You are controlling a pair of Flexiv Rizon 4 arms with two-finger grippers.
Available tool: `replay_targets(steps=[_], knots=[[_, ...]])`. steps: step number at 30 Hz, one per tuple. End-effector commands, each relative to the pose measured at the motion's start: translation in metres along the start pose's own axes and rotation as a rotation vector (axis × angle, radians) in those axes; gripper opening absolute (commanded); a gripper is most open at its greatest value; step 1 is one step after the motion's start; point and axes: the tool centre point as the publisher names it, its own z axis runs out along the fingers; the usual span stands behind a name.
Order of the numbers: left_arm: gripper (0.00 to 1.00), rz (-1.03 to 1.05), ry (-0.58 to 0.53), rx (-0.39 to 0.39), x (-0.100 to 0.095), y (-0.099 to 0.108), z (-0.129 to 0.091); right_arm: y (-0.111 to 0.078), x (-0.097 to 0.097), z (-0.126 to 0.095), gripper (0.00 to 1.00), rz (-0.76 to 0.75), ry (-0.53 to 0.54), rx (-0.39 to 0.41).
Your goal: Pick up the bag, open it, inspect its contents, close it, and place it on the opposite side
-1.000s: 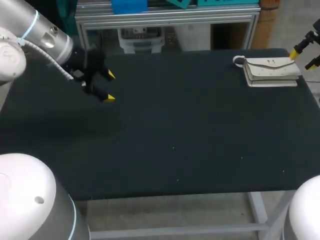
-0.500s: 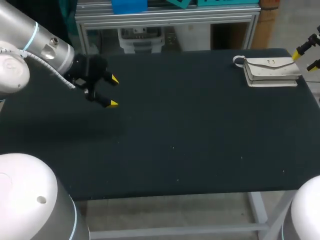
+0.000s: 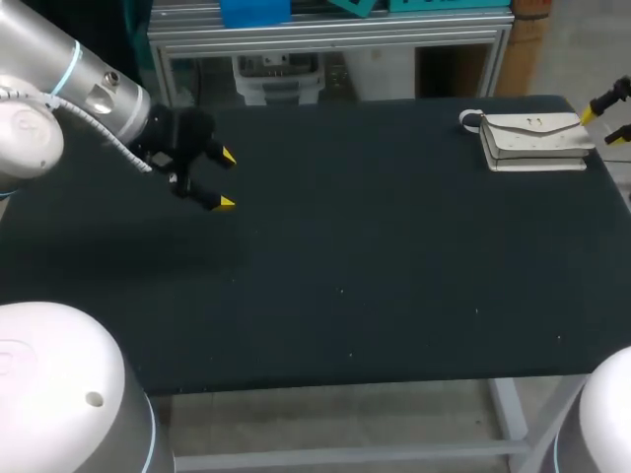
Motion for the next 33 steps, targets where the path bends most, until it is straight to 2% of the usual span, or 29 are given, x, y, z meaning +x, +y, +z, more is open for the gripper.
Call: replay_targets(steps=[1, 4, 11, 15, 17, 19, 26, 33], knots=[[1.0, 0.001, 0.0, 0.003, 0.0, 0.001, 0.001, 0.015, -0.01, 0.011, 0.72, 0.009, 0.117, 0.088], [1.0, 0.001, 0.0, 0.003, 0.0, 0.001, 0.001, 0.021, -0.009, 0.017, 0.63, 0.011, 0.128, 0.086], [1.0, 0.001, 0.0, 0.003, 0.0, 0.001, 0.001, 0.027, -0.012, 0.025, 0.53, 0.02, 0.142, 0.095], [1.0, 0.001, 0.0, 0.003, 0.0, 0.001, 0.001, 0.028, -0.014, 0.028, 0.43, 0.026, 0.151, 0.096], [1.0, 0.001, 0.0, 0.003, 0.0, 0.001, 0.001, 0.029, -0.013, 0.029, 0.3, 0.024, 0.16, 0.097], [1.0, 0.001, 0.0, 0.003, 0.0, 0.001, 0.001, 0.029, -0.013, 0.032, 0.0, 0.021, 0.174, 0.101], [1.0, 0.001, 0.0, 0.003, 0.0, 0.001, 0.001, 0.018, -0.003, 0.042, 0.0, 0.002, 0.209, 0.12], [1.0, 0.001, 0.0, 0.003, 0.0, 0.001, 0.001, -0.006, 0.024, 0.051, 0.0, -0.041, 0.227, 0.13]])
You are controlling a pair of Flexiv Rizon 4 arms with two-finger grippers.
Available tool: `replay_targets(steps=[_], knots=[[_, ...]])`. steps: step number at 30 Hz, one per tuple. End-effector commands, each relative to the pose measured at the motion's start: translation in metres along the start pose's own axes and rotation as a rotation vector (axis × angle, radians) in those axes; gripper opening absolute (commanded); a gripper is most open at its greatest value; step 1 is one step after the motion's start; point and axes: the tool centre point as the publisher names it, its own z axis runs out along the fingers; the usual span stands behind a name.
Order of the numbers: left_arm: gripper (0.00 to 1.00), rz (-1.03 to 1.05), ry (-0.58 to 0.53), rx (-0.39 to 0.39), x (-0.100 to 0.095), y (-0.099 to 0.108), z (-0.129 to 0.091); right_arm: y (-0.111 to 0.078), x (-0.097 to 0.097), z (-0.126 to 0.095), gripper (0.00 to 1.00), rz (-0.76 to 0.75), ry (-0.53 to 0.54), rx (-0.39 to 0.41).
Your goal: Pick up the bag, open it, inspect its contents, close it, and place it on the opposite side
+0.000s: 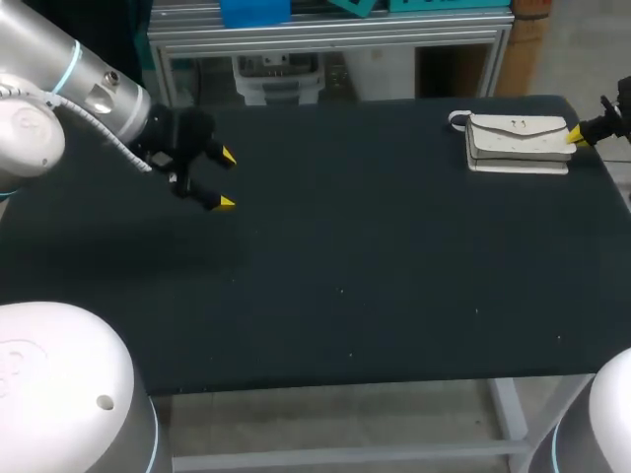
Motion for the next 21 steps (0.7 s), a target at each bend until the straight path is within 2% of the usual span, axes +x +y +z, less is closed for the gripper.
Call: replay_targets(steps=[1, 7, 12, 21], knots=[[1.0, 0.001, -0.002, 0.003, 0.0, 0.001, 0.001, -0.007, 0.01, 0.006, 0.0, -0.018, 0.049, 0.198], [1.0, 0.001, -0.002, 0.003, 0.0, 0.001, 0.001, -0.034, 0.034, 0.025, 0.0, -0.047, 0.071, 0.228], [1.0, 0.001, -0.002, 0.003, 0.0, 0.001, 0.001, -0.065, 0.051, 0.043, 0.0, -0.024, 0.109, 0.245], [1.0, 0.001, -0.002, 0.003, 0.0, 0.001, 0.001, -0.065, 0.051, 0.043, 0.0, -0.024, 0.109, 0.245]])
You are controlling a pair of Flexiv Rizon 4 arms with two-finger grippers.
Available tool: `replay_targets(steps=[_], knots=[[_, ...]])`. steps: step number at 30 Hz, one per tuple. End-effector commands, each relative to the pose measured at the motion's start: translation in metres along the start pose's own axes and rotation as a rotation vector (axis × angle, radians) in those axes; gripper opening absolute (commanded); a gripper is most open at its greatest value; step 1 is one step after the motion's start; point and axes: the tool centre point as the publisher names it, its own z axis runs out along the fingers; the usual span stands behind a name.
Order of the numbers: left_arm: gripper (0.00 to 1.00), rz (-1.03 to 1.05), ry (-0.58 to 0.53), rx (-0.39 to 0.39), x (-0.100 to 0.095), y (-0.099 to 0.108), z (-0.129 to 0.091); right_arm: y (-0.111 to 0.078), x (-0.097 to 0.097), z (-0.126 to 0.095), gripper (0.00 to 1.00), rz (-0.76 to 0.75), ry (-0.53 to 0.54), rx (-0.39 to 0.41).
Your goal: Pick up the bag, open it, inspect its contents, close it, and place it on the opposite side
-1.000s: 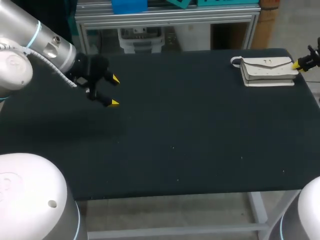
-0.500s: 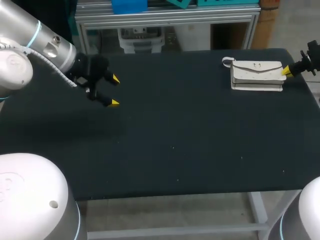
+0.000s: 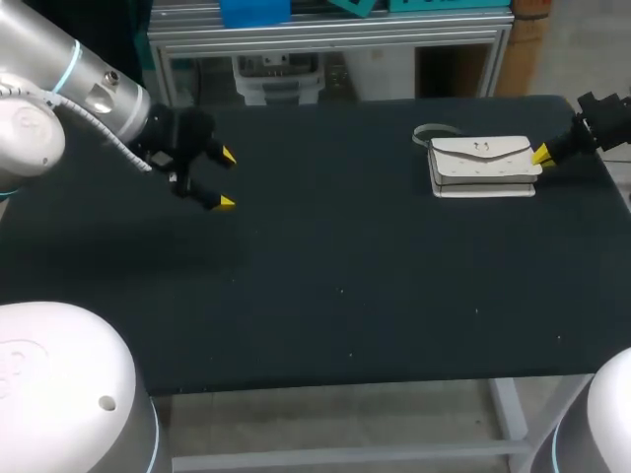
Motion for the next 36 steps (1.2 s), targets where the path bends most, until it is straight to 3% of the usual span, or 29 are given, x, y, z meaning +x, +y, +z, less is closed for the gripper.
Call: replay_targets(steps=[1, 8, 20, 26, 36], knots=[[1.0, 0.001, -0.002, 0.003, 0.0, 0.001, 0.001, 0.004, -0.002, -0.002, 0.0, 0.0, 0.005, 0.024], [1.0, 0.001, -0.002, 0.003, 0.0, 0.001, 0.001, 0.004, -0.002, -0.002, 0.0, 0.0, 0.005, 0.024], [1.0, -0.068, 0.057, -0.101, 0.013, 0.012, 0.02, -0.038, 0.042, 0.051, 0.0, -0.083, 0.022, 0.041], [1.0, -0.085, 0.093, -0.056, 0.019, 0.015, 0.023, -0.056, 0.061, 0.067, 0.0, -0.122, 0.037, 0.052], [1.0, -0.11, 0.116, -0.049, 0.022, 0.015, 0.028, -0.087, 0.091, 0.103, 0.0, -0.17, 0.079, 0.095]])
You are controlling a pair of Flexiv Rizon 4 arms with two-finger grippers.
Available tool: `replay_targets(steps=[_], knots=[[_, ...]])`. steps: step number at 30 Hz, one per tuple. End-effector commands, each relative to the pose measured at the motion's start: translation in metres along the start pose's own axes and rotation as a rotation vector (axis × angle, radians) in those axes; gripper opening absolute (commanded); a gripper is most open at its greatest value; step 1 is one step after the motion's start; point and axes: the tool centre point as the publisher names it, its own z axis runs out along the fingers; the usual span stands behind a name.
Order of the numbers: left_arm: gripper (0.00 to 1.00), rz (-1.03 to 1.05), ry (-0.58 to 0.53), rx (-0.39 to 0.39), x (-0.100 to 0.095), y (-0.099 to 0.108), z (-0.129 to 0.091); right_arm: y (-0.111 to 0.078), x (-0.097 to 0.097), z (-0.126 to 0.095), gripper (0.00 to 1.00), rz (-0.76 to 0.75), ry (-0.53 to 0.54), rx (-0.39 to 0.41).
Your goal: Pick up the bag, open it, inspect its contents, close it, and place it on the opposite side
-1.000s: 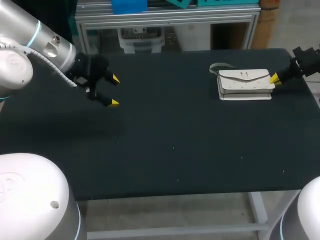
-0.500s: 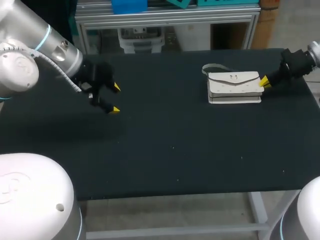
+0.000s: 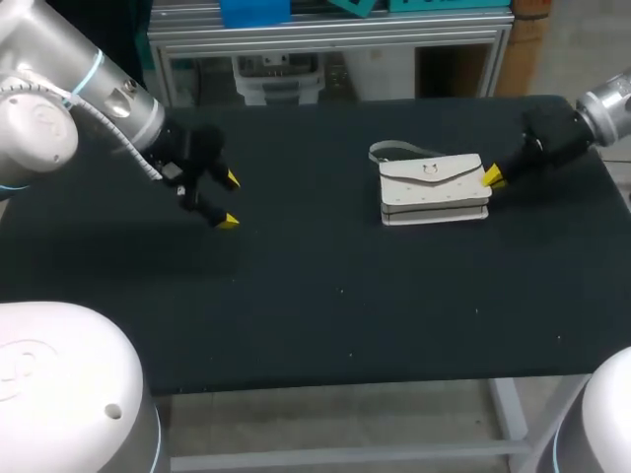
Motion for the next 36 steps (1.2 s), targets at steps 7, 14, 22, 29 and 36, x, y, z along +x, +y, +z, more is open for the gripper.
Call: replay_targets(steps=[7, 14, 22, 29, 36], knots=[[1.0, 0.001, 0.003, 0.001, -0.002, 0.0, 0.002, -0.024, 0.024, 0.057, 0.0, -0.028, -0.014, -0.056], [1.0, 0.001, 0.003, 0.001, -0.002, 0.0, 0.002, -0.026, 0.036, 0.09, 0.0, -0.053, 0.007, -0.048], [1.0, 0.001, 0.003, 0.001, -0.002, 0.0, 0.002, -0.026, 0.055, 0.114, 0.0, -0.105, 0.045, 0.006], [1.0, 0.001, 0.003, 0.001, -0.002, 0.0, 0.002, -0.039, 0.068, 0.128, 0.0, -0.132, 0.081, 0.033], [1.0, 0.001, 0.003, 0.001, -0.002, 0.0, 0.002, -0.052, 0.077, 0.146, 0.0, -0.134, 0.084, 0.023]])
